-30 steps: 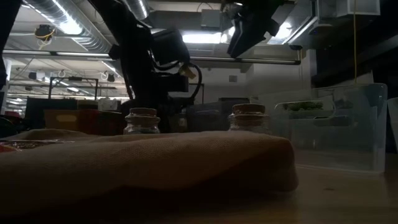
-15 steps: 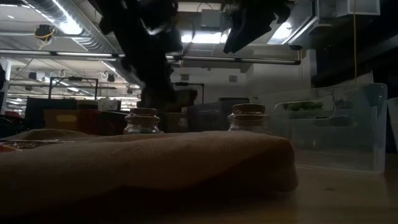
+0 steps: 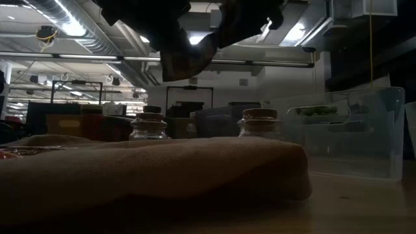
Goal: Sort spices by type
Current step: Put the top orange seasoning pack into the black bin
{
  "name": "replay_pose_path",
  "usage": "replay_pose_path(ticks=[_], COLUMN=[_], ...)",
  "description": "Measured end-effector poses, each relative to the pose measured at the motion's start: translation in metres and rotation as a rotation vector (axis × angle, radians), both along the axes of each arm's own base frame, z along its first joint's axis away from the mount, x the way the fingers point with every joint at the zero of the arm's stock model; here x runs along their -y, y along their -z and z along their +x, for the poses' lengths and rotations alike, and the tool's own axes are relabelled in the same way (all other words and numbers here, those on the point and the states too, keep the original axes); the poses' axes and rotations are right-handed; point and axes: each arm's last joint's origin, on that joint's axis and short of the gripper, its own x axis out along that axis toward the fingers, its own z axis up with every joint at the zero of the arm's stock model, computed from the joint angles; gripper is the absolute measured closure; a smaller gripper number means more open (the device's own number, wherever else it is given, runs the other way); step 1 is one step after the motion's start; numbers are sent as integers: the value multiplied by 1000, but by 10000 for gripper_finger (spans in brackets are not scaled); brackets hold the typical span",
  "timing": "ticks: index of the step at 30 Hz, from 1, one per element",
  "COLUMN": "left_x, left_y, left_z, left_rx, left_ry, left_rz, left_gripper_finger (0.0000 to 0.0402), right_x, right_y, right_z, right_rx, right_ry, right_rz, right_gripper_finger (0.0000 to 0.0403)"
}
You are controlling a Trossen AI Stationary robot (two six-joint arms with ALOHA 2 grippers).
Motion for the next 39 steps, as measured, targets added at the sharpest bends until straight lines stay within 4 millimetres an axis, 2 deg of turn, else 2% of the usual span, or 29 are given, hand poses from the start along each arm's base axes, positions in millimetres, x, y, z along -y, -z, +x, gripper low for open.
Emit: replay_pose_path(ticks=[15, 26, 32, 39], left_x=[9, 16, 17, 16], left_y=[-5, -9, -22, -20], left_z=[5, 8, 11, 11], left_rx=[88, 133, 249, 243], left_ry=[84, 120, 140, 138], left_rz=[26, 52, 63, 70], left_gripper_finger=[388, 387, 388, 383], right_x=[-2, -3, -1, -2], right_y=[15, 15, 21, 21], right_z=[13, 12, 14, 14], right_rx=[-21, -17, -39, -42], right_ry=[-71, 11, 34, 33], right_rz=[17, 122, 129, 130], right_gripper_finger=[203, 210, 270, 382])
